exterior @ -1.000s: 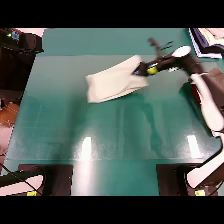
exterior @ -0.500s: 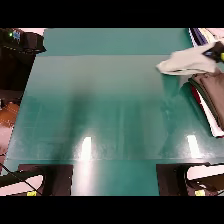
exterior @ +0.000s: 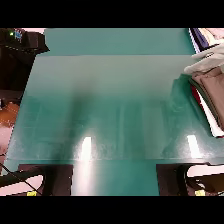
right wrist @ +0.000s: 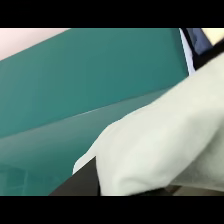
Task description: Fold the shirts.
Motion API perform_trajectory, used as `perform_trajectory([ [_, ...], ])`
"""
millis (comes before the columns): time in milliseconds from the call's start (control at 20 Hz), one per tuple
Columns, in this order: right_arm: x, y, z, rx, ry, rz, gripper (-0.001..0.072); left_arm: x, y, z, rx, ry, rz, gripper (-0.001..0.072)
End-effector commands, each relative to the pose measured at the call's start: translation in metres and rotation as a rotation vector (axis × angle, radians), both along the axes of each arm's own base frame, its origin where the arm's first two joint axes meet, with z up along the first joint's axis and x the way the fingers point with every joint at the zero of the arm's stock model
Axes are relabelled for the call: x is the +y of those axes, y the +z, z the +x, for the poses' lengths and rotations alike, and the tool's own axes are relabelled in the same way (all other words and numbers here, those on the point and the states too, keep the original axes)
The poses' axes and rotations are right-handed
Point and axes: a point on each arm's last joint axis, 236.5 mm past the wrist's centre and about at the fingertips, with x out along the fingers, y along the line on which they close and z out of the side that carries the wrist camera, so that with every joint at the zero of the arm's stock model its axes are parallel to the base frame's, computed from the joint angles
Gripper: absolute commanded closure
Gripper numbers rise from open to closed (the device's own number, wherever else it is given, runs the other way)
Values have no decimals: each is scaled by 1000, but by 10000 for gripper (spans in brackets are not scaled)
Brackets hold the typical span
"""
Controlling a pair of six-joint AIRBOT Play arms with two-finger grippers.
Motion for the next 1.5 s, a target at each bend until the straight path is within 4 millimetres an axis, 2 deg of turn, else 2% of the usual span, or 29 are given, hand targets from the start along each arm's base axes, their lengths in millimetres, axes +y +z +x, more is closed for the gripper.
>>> perform_trajectory([
  [0, -7, 32, -21, -15, -22, -3, 695, -1, 0, 0, 2, -3, -2, 683],
  [150, -18, 22, -54, 42, -74, 44, 695, -1, 0, 0, 1, -4, -2, 684],
  [350, -39, 2, -107, 131, -179, 79, 694, -1, 0, 0, 1, -5, -1, 684],
  [550, -65, -53, -182, 367, -379, 76, 692, -1, 0, 0, -3, -9, 2, 683],
  [850, -67, -136, -256, 648, -481, 57, 675, -1, -2, -3, 11, -13, 6, 683],
  [900, -67, -147, -266, 691, -491, 47, 539, -1, -2, -3, 13, -14, 6, 684],
  [950, -67, -156, -276, 730, -499, 36, 307, -1, -2, -3, 13, -14, 7, 683],
  [1000, -67, -162, -284, 759, -505, 23, 215, -1, -2, -3, 13, -14, 7, 683],
  [1050, -68, -165, -293, 789, -513, 7, 218, -1, -3, -3, 15, -14, 7, 683],
  [1150, -68, -160, -297, 790, -525, -13, 251, -1, -3, -3, 15, -14, 7, 683],
  [1250, -70, -147, -292, 735, -560, -21, 270, -1, -2, -3, 13, -14, 6, 683],
  [1350, -55, -131, -263, 619, -531, 13, 270, -1, 1, 1, -10, -8, 1, 683],
  [1450, -22, -113, -227, 500, -438, 81, 270, -1, 3, 4, -23, -4, -3, 683],
])
